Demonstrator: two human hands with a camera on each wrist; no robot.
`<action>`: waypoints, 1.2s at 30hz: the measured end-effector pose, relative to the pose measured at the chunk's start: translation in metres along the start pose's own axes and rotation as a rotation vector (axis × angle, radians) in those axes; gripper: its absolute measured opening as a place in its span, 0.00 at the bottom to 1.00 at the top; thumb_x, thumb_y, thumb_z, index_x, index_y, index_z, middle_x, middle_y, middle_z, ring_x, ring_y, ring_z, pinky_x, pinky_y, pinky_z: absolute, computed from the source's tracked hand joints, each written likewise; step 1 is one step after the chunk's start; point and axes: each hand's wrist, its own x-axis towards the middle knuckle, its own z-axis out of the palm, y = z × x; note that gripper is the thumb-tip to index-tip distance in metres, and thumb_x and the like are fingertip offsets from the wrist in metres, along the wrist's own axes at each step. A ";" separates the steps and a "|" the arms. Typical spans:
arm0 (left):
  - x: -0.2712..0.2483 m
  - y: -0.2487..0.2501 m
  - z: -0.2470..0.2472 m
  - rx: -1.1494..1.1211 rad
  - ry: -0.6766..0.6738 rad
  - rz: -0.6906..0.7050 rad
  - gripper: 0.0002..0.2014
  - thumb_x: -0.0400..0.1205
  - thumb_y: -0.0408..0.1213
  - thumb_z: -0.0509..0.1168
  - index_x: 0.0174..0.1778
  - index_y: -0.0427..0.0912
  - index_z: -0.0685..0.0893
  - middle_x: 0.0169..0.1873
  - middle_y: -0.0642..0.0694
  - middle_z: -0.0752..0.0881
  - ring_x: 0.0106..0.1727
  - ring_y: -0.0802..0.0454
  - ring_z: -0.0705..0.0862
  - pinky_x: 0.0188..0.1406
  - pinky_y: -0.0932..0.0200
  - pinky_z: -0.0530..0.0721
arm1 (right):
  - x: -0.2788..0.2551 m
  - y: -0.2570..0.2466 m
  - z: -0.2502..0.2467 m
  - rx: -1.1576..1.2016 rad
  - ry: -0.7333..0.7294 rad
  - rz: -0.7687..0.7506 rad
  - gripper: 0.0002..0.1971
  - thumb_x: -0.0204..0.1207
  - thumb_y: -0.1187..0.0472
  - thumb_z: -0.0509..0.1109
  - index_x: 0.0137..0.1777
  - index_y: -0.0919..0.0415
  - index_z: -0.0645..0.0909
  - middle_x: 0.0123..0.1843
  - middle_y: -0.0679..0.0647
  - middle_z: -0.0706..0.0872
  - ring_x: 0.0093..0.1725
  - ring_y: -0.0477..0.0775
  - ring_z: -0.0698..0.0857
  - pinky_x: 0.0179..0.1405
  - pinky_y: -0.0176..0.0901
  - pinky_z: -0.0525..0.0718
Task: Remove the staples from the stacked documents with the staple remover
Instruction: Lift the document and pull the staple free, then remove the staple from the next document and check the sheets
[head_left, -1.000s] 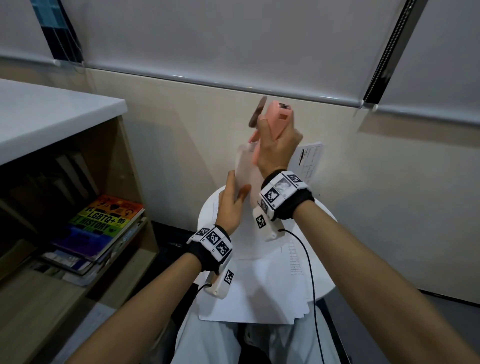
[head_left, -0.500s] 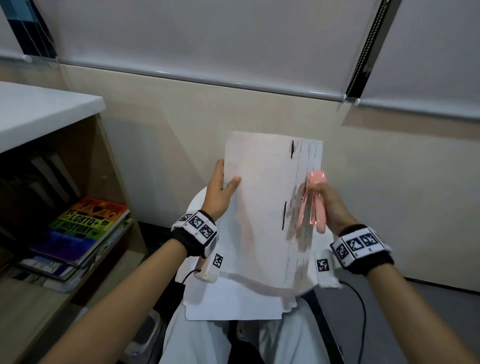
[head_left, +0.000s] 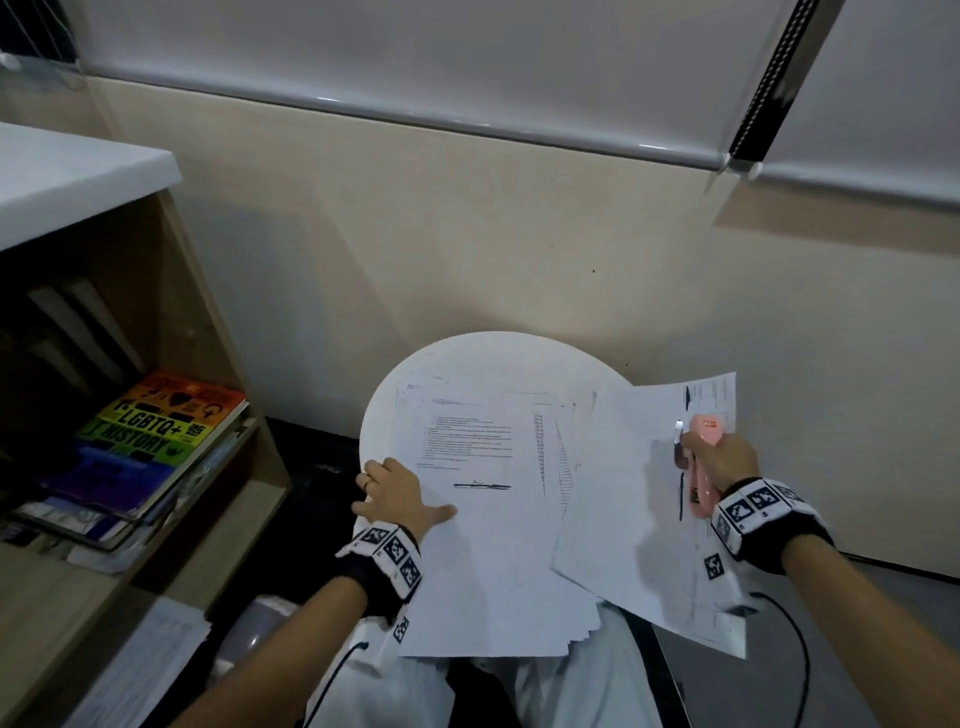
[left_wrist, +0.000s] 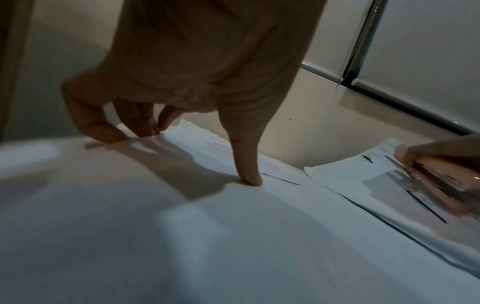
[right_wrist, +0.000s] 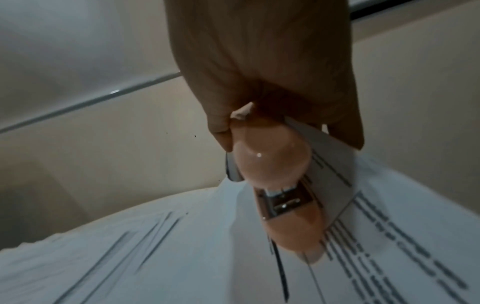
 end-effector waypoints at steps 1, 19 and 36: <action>0.000 0.002 0.001 -0.025 0.001 0.000 0.48 0.62 0.62 0.77 0.66 0.35 0.63 0.66 0.38 0.66 0.69 0.40 0.69 0.59 0.44 0.78 | 0.008 0.002 0.005 -0.031 -0.014 -0.001 0.12 0.77 0.56 0.68 0.45 0.67 0.82 0.47 0.68 0.86 0.43 0.62 0.83 0.44 0.46 0.77; 0.051 -0.048 -0.019 -0.213 0.211 0.179 0.43 0.65 0.42 0.80 0.73 0.48 0.65 0.67 0.41 0.63 0.66 0.37 0.66 0.61 0.37 0.75 | 0.047 -0.021 0.064 -0.120 -0.155 0.005 0.19 0.76 0.53 0.68 0.51 0.72 0.83 0.52 0.70 0.84 0.45 0.61 0.78 0.37 0.43 0.74; 0.034 -0.074 -0.070 -1.213 0.061 0.425 0.13 0.78 0.40 0.71 0.59 0.50 0.84 0.63 0.44 0.83 0.64 0.46 0.83 0.62 0.44 0.83 | -0.048 0.015 0.082 0.276 -0.389 0.132 0.13 0.74 0.57 0.68 0.50 0.68 0.80 0.40 0.62 0.84 0.38 0.60 0.83 0.38 0.45 0.80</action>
